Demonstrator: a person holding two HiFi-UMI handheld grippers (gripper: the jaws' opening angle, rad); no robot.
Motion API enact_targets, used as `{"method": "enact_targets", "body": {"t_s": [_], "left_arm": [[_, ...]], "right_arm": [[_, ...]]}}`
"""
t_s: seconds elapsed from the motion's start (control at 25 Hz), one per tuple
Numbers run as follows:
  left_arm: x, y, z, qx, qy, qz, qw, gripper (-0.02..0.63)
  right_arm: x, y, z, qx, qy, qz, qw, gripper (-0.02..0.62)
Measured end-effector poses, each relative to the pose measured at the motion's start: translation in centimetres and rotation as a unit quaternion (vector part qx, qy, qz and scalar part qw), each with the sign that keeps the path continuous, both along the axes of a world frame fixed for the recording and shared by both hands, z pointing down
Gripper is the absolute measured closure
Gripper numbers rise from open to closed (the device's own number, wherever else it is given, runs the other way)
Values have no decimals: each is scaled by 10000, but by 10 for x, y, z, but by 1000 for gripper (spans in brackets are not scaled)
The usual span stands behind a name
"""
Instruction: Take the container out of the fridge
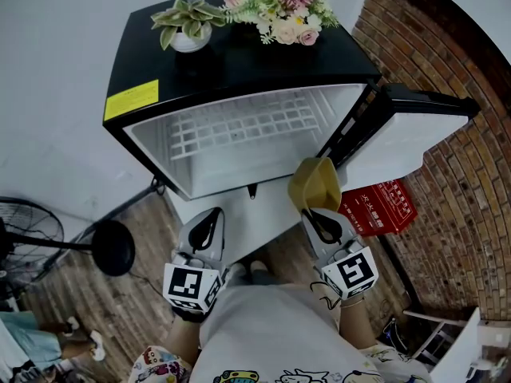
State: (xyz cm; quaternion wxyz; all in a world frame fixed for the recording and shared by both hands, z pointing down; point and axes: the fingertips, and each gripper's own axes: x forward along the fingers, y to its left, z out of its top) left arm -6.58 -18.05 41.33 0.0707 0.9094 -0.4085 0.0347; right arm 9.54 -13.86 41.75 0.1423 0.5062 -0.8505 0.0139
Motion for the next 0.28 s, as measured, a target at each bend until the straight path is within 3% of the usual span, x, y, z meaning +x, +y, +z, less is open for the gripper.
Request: {"method": "enact_targets", "body": {"t_s": [0.28], "left_arm": [[4,-1,-2,63,44,131,9999,607]], "right_arm": [[1,-2,-5,43,98,9,9999,583]]}}
